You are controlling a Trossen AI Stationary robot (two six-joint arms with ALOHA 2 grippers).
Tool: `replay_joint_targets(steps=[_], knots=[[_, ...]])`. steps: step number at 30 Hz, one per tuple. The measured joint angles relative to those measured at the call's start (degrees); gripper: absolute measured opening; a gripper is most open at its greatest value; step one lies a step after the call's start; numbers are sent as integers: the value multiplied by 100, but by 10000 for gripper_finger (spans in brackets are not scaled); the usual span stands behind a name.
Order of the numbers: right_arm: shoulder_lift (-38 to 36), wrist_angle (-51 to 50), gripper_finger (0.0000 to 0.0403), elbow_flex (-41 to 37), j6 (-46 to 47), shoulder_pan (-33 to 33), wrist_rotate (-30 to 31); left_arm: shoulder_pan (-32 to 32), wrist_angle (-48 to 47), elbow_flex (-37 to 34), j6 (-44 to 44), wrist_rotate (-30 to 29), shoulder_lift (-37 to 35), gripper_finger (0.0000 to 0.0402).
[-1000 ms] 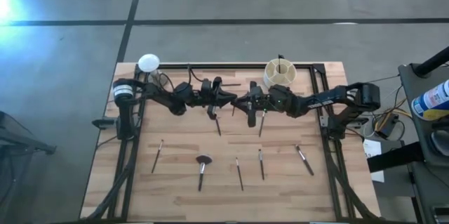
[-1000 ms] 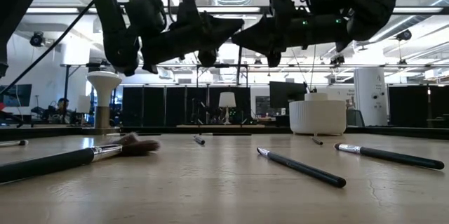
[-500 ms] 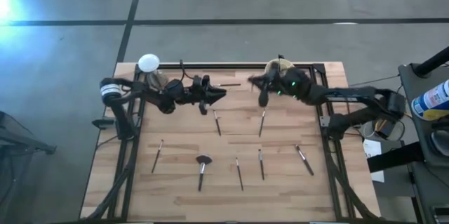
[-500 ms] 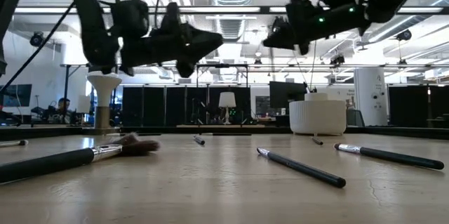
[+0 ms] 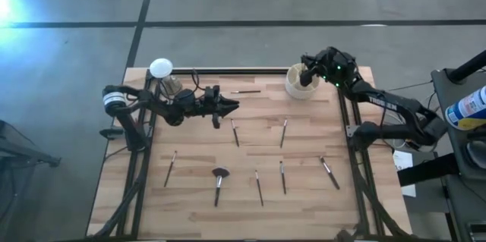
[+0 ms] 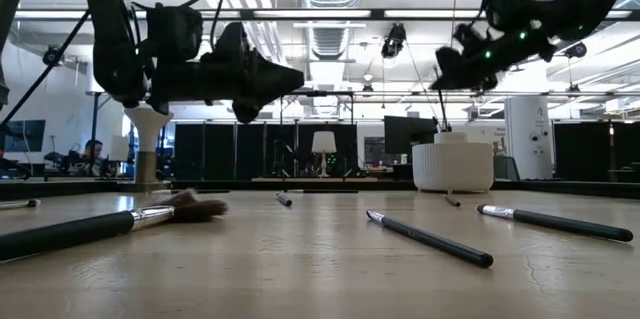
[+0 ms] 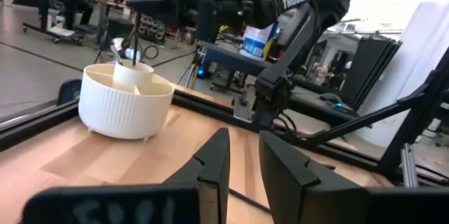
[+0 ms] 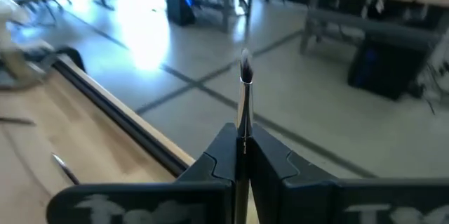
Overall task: Put items in baskets/containers
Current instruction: Put the black eyeshadow brush into the white pen organizer
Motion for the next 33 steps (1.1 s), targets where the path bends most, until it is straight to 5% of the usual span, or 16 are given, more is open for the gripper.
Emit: replay_joint_targets(steps=[15,33], knots=[[795,233,40,-2,357,-125,46,16,-56,0,-29,-187,4,71],[244,-786,101,87,982,-123,634,15,-143,-8,-383,-232,7,71]])
